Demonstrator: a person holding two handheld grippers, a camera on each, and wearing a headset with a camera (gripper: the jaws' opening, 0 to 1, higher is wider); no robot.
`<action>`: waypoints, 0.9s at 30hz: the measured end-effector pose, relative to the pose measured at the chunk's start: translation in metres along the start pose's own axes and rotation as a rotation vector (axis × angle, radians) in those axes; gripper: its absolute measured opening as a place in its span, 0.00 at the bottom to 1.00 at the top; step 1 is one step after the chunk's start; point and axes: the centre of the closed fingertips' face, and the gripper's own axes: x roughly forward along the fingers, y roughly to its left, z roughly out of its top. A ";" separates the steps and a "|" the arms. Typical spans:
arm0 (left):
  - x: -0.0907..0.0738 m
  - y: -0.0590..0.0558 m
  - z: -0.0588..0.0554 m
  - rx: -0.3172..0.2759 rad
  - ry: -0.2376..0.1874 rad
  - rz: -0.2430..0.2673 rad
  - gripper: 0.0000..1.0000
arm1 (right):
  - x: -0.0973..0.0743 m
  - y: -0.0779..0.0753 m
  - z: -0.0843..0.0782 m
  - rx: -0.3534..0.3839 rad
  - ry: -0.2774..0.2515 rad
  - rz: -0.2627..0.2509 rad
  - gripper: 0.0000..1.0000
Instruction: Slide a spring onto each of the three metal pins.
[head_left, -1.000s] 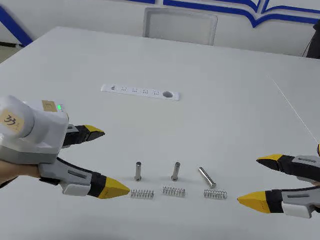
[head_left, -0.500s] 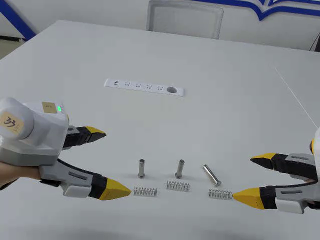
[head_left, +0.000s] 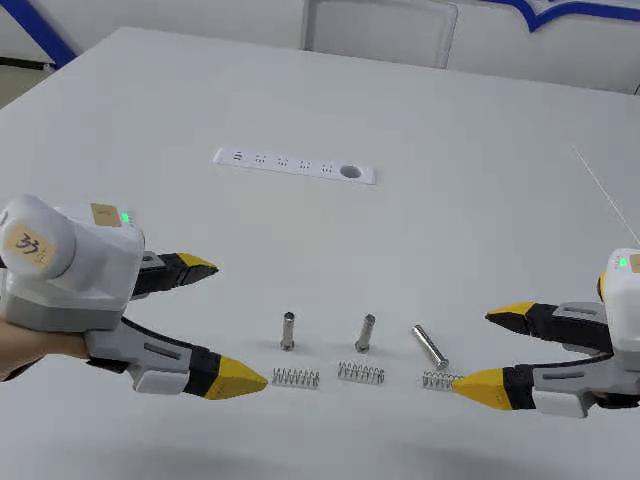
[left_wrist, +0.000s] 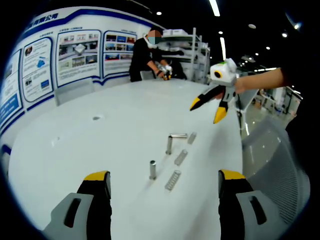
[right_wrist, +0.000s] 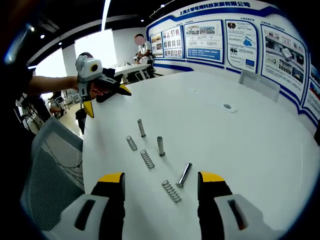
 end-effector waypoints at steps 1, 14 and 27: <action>0.000 0.000 -0.001 -0.001 0.000 0.000 0.90 | 0.000 0.000 -0.001 0.003 0.004 0.004 0.58; 0.002 -0.001 -0.009 -0.024 0.004 0.000 0.90 | 0.017 -0.002 -0.008 0.018 0.032 0.019 0.54; 0.006 0.001 -0.015 -0.051 0.008 0.004 0.89 | 0.037 -0.028 -0.007 0.065 0.047 -0.057 0.45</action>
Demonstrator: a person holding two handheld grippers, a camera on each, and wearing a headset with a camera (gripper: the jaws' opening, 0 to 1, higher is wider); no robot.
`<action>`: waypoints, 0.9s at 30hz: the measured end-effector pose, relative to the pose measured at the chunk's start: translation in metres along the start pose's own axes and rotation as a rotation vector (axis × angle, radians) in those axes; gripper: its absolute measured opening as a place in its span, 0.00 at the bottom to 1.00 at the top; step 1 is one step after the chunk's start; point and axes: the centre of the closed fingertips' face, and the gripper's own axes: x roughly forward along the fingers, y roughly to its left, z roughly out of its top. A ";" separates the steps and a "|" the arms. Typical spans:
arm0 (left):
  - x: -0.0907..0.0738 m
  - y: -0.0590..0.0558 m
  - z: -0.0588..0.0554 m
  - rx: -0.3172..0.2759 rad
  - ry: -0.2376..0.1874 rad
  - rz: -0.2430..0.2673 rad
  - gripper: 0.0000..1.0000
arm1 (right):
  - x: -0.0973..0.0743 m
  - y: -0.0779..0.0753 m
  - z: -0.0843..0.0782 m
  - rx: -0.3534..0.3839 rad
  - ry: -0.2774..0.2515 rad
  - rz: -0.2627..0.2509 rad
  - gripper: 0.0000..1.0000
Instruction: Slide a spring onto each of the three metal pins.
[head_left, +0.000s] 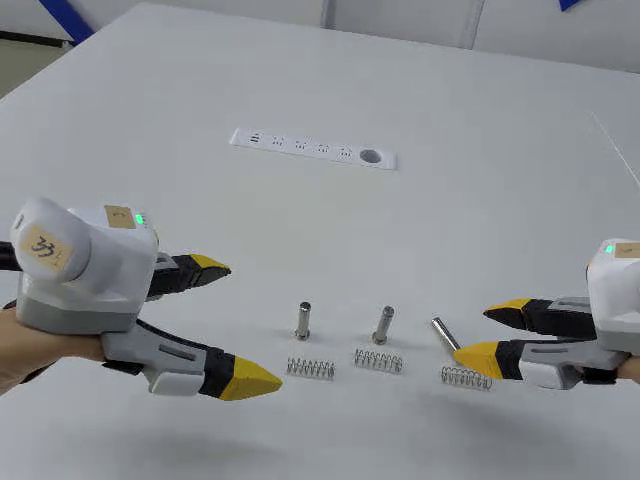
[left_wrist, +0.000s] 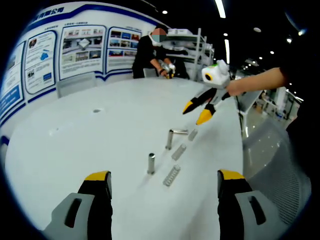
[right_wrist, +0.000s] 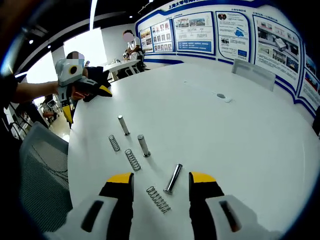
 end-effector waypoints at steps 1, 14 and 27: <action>0.001 0.000 0.000 -0.003 0.000 -0.002 0.89 | 0.003 -0.002 -0.001 -0.008 0.006 -0.004 0.45; 0.001 0.000 -0.004 -0.020 0.005 0.000 0.88 | 0.031 -0.017 -0.009 0.018 0.063 -0.046 0.37; -0.003 0.000 -0.011 -0.036 0.014 0.012 0.88 | 0.054 -0.031 -0.023 0.056 0.135 -0.136 0.28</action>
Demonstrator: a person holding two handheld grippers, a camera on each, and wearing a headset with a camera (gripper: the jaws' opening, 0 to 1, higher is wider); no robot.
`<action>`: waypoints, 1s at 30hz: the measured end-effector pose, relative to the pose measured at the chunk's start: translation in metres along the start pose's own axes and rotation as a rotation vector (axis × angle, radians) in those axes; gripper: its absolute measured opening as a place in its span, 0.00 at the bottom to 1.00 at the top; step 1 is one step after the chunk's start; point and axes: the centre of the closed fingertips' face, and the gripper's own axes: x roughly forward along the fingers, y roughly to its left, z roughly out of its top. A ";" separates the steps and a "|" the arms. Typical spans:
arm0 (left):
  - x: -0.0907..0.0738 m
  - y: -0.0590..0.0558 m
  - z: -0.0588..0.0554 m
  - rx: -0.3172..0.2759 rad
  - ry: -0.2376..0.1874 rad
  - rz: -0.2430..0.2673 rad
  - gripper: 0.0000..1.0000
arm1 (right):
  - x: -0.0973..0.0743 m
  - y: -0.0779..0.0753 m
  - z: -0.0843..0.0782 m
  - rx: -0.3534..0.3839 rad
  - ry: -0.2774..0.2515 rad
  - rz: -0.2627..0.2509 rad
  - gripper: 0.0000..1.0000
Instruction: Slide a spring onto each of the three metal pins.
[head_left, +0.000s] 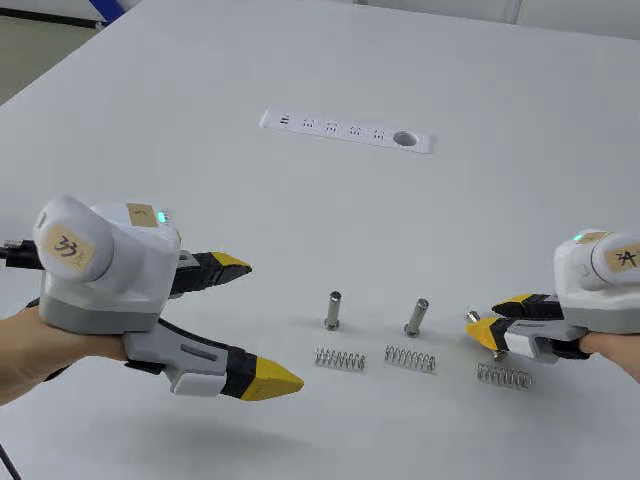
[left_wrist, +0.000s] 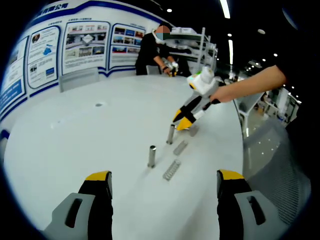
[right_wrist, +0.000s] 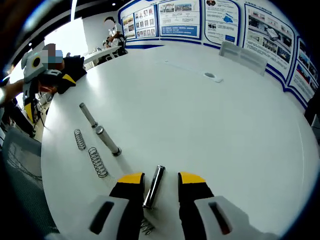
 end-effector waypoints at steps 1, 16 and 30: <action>0.000 0.000 0.000 -0.003 -0.004 0.001 0.88 | 0.001 -0.001 0.000 0.012 0.006 -0.008 0.27; -0.002 0.004 0.002 -0.011 -0.021 0.011 0.88 | 0.006 -0.004 0.001 0.114 0.033 -0.103 0.13; -0.003 0.000 0.013 -0.029 -0.066 0.010 0.86 | 0.005 -0.002 0.000 0.140 0.043 -0.119 0.09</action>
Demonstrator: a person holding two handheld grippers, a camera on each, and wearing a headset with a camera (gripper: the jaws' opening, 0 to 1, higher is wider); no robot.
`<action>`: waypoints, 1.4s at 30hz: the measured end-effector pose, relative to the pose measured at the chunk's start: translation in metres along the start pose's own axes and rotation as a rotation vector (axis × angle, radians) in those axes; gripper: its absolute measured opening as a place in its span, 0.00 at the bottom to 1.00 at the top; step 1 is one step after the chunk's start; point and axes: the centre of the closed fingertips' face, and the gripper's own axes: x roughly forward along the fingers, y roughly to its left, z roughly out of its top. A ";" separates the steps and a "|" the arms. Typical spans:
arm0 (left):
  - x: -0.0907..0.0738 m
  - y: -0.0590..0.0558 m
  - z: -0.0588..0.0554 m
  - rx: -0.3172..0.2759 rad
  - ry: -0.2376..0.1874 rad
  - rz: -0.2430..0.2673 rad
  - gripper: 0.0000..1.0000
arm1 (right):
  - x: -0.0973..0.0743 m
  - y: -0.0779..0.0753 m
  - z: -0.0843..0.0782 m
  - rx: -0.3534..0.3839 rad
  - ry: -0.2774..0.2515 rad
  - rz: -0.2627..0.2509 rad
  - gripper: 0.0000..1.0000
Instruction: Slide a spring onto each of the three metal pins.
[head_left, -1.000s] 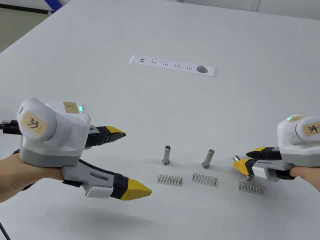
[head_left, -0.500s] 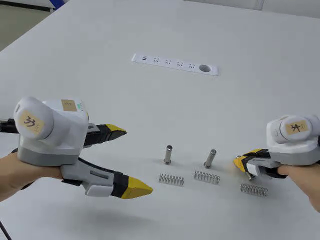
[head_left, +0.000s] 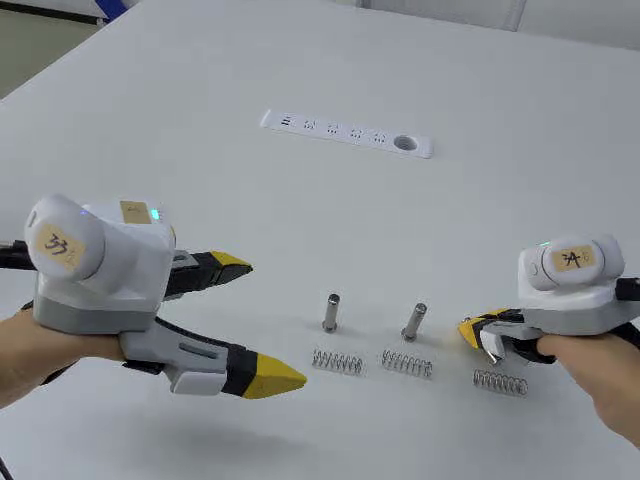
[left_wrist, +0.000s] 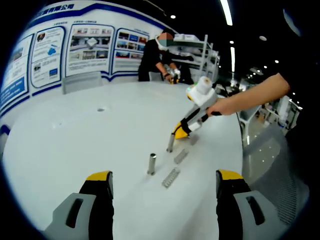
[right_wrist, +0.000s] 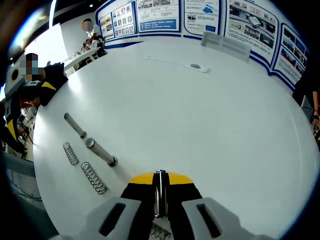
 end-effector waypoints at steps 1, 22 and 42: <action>-0.001 0.000 0.003 -0.002 -0.009 0.004 0.86 | 0.000 0.000 0.000 0.008 -0.001 -0.002 0.09; -0.003 -0.011 0.018 0.015 -0.041 -0.001 0.85 | -0.015 -0.001 0.012 0.015 -0.104 0.002 0.08; -0.006 -0.011 0.023 0.023 -0.052 0.006 0.85 | -0.037 0.001 0.017 0.044 -0.234 0.004 0.08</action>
